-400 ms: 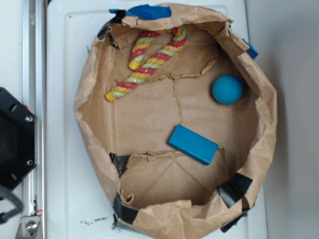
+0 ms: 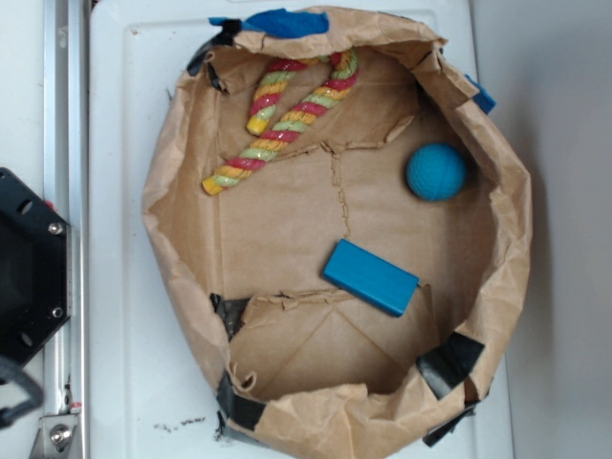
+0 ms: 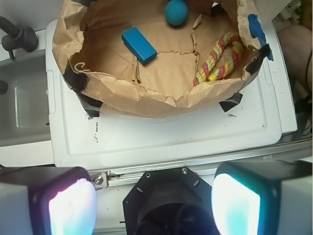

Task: Grab the multicolored rope.

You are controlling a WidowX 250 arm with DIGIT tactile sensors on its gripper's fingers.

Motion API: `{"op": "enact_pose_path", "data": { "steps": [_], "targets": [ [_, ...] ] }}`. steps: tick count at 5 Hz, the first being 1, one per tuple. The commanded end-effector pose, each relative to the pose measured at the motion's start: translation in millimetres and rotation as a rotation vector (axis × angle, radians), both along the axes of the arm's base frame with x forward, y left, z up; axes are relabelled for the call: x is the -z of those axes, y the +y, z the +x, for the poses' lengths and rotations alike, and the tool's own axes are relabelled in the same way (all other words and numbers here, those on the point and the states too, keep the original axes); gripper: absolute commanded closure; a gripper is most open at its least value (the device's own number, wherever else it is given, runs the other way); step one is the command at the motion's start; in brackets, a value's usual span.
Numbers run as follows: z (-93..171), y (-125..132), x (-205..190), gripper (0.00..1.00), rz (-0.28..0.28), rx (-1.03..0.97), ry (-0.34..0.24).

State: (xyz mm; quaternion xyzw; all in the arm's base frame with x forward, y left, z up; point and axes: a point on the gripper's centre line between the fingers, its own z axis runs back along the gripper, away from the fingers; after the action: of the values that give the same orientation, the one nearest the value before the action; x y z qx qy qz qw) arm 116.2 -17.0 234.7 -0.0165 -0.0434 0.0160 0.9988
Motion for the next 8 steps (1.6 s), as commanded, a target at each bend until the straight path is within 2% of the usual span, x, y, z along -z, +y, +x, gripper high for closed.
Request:
{"op": "enact_pose_path", "data": {
  "steps": [1, 2, 3, 4, 7, 8],
  "targets": [
    [73.9, 23.7, -1.6, 0.00, -0.003, -0.123, -0.058],
    [96.8, 36.7, 7.0, 0.00, -0.025, -0.220, -0.070],
    [109.4, 41.5, 29.1, 0.00, -0.107, -0.418, -0.072],
    [122.1, 43.2, 43.3, 0.00, -0.089, -0.423, -0.110],
    [122.1, 43.2, 43.3, 0.00, -0.089, -0.423, -0.110],
    [137.1, 42.8, 76.5, 0.00, -0.101, -0.475, -0.079]
  ]
}}
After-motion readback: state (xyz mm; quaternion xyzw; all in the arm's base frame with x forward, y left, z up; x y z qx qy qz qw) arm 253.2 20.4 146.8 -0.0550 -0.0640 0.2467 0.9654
